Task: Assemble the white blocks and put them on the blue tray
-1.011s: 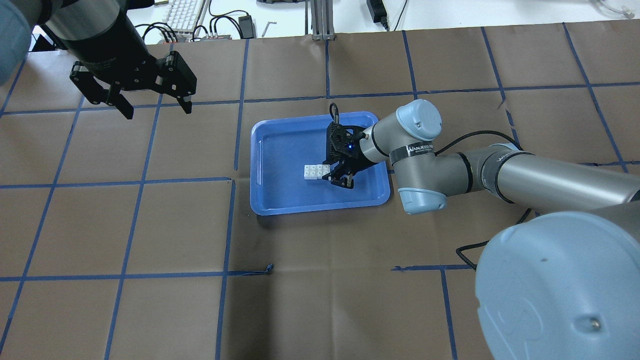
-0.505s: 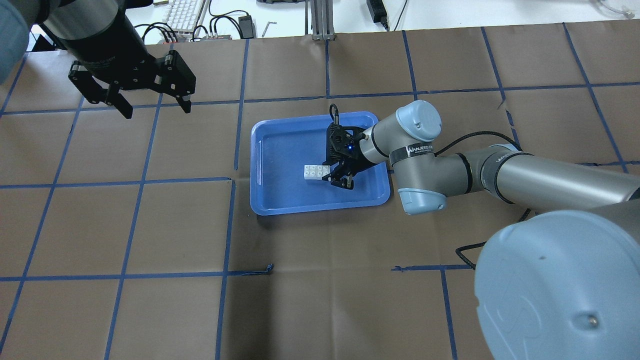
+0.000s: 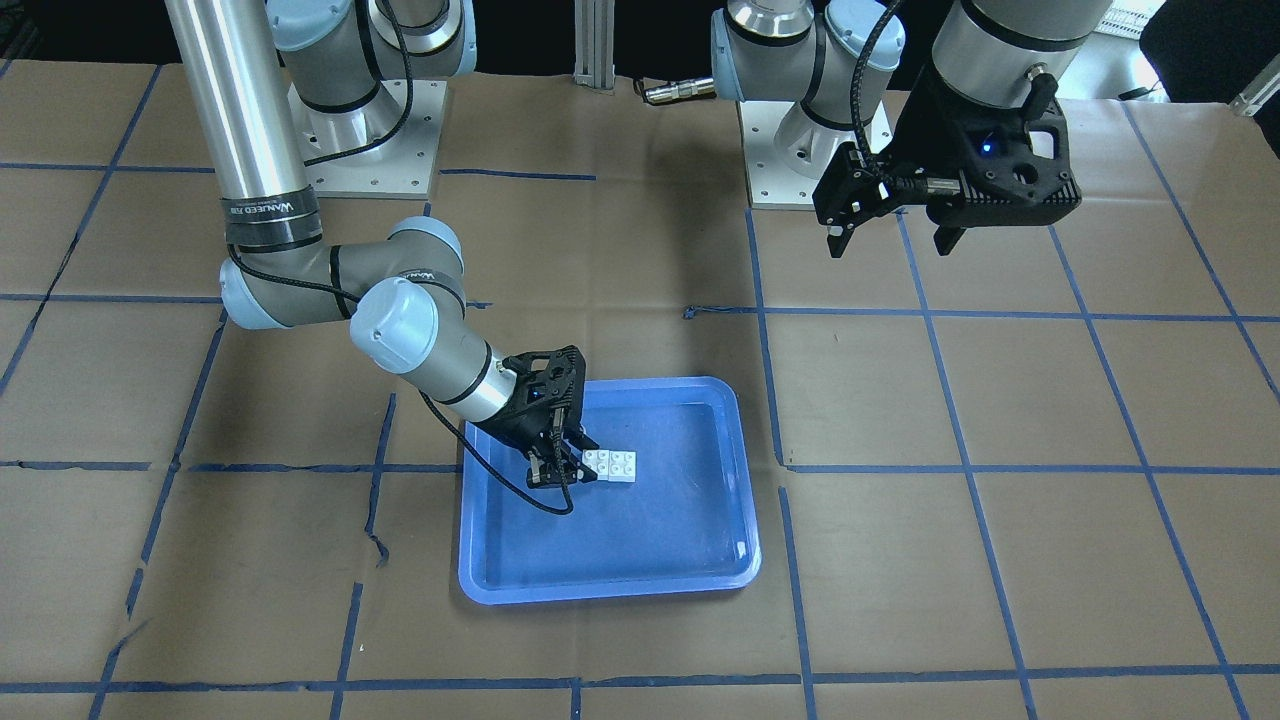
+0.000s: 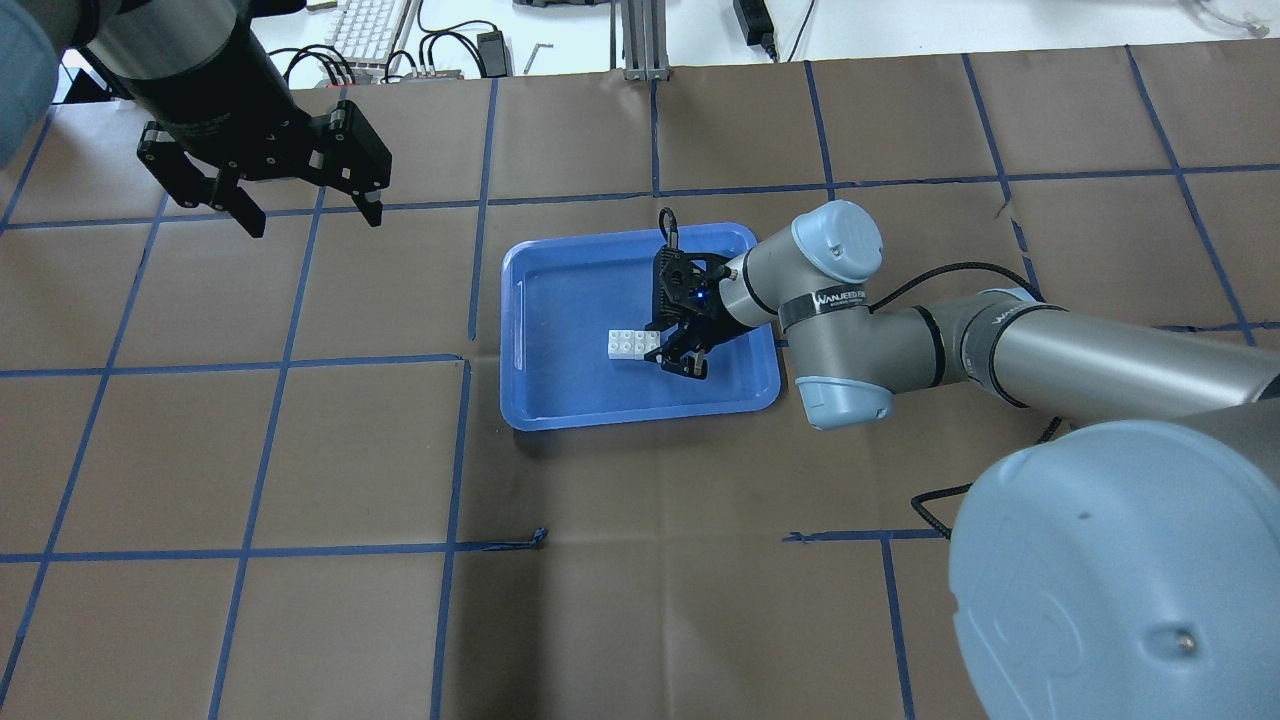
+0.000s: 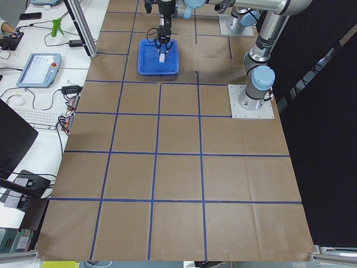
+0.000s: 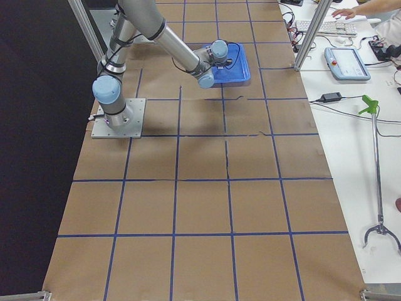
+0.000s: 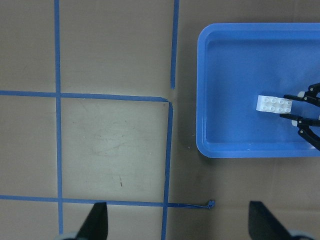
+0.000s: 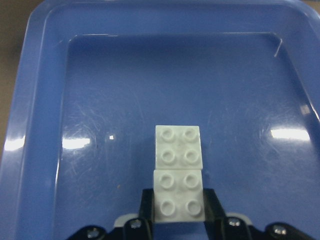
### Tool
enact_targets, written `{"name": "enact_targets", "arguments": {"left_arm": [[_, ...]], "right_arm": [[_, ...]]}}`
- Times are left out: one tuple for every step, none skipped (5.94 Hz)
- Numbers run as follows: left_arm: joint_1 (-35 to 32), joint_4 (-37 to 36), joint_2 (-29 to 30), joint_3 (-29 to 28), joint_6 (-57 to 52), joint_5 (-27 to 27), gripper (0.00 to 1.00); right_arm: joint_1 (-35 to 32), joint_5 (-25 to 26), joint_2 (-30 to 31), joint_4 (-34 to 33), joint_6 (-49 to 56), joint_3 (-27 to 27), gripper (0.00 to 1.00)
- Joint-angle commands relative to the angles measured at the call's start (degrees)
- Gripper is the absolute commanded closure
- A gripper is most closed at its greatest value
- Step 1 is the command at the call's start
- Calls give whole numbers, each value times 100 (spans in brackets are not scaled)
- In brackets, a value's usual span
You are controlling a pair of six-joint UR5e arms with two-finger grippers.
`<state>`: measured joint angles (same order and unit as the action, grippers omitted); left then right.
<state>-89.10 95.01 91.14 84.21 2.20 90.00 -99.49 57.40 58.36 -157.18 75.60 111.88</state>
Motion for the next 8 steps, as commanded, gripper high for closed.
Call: {"name": "enact_targets", "arguments": {"left_arm": [[-2, 0, 0, -1, 0, 9, 0], [-2, 0, 0, -1, 0, 9, 0], [6, 0, 0, -1, -9, 9, 0], [6, 0, -8, -1, 0, 9, 0], [6, 0, -9, -1, 0, 9, 0], [6, 0, -9, -1, -9, 9, 0], [6, 0, -9, -1, -9, 9, 0], [6, 0, -9, -1, -9, 9, 0]], "right_arm": [[0, -1, -1, 3, -1, 0, 68], [0, -9, -1, 11, -1, -8, 62], [0, -44, -1, 3, -10, -9, 48], [0, -53, -9, -15, -10, -17, 45], [0, -53, -1, -41, -1, -17, 44], [0, -53, -9, -59, -1, -17, 45], [0, -53, -9, -76, 8, -35, 45], [0, -53, -9, -76, 8, -35, 45]]}}
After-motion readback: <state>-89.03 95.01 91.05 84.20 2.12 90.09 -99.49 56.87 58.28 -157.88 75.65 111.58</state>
